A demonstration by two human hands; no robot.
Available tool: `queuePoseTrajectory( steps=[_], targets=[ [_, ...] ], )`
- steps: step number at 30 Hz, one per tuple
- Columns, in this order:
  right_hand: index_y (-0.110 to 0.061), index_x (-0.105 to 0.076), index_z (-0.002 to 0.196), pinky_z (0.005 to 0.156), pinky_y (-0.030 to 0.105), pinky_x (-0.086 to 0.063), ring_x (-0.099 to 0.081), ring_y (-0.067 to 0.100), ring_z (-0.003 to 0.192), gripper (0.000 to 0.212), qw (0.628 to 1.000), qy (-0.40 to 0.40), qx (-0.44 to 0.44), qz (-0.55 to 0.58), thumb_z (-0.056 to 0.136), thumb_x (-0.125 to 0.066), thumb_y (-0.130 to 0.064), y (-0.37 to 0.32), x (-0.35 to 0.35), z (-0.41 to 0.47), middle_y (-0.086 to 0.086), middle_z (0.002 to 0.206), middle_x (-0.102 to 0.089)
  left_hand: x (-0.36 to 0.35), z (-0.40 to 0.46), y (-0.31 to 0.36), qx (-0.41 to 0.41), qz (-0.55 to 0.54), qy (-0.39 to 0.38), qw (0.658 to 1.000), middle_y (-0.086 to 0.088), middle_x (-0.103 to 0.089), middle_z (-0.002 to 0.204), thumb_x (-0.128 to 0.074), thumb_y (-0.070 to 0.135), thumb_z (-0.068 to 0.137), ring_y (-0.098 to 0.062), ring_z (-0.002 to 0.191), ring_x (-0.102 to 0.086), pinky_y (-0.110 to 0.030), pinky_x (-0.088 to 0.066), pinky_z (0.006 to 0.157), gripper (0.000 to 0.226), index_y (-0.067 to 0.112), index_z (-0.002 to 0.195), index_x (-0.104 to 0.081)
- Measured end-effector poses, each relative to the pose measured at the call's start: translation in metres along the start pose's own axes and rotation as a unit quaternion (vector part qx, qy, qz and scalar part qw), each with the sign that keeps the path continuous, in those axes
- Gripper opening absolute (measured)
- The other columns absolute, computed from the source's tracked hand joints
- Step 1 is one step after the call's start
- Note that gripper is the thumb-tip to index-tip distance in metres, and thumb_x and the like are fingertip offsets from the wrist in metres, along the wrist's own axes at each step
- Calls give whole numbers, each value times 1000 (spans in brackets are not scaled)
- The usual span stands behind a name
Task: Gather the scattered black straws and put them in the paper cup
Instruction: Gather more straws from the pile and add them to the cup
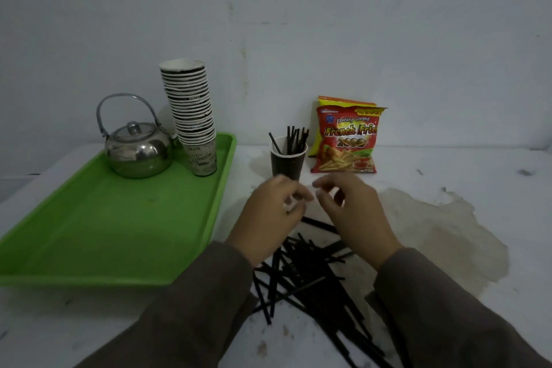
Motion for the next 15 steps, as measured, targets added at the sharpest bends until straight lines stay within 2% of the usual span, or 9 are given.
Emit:
queuePoseTrajectory(
  steps=[3,7,10,13,15],
  targets=[
    [-24,-64,96,62,4,-37,-51,1,69,14,999,-12,-25,-16,86,-57,-17,10,6,-32,-11,86,-56,-17,-32,-4,16,27,-63,998,9,-56,94,-61,19,83,0,86,-49,-10,-39,75,14,29,93,-65],
    [-25,-64,93,62,2,-37,-53,1,68,15,999,27,-45,2,85,-58,-13,16,26,-57,-12,83,-57,-22,-55,3,-2,102,-58,993,8,-57,98,-59,27,85,-8,95,-48,-23,-41,83,16,27,100,-64],
    [-26,-64,90,63,2,-38,-54,2,68,18,996,64,-57,26,85,-58,-10,21,38,-73,-11,83,-60,-22,-70,4,-2,141,-29,990,7,-58,102,-57,34,86,-12,97,-49,-26,-40,84,23,27,107,-61],
    [-22,-65,89,62,1,-37,-54,2,67,16,997,56,-54,19,85,-59,-8,23,35,-84,-10,81,-59,-38,-84,1,10,171,-68,983,8,-55,115,-52,48,86,-12,108,-45,-28,-37,93,39,28,120,-55],
    [-21,-66,89,63,1,-37,-54,0,68,16,998,29,-53,19,84,-59,-8,23,27,-87,-12,81,-58,-46,-87,2,13,184,-87,979,7,-52,121,-49,48,87,-13,112,-43,-27,-35,95,44,27,125,-51]
  ],
)
Point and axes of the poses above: each hand's wrist, its own z-axis towards the middle knuckle, its own x-axis out of the back of the hand, y = z × x, the point moved 10 cm from there along z, towards the middle knuckle
